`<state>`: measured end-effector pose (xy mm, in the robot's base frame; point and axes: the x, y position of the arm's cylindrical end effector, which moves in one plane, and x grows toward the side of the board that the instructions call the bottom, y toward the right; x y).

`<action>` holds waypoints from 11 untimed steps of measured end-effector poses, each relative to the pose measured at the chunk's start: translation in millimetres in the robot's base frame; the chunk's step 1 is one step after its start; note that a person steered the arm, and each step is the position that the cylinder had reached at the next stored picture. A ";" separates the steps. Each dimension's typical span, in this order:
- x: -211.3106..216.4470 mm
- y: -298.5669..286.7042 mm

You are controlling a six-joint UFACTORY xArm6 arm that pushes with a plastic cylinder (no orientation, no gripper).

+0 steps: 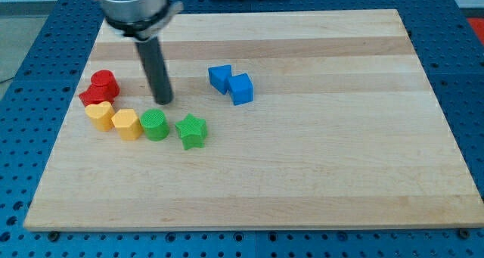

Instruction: Move yellow heart towards down

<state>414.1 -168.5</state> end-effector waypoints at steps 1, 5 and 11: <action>2.7 -30.2; -5.2 -50.3; 8.3 -43.0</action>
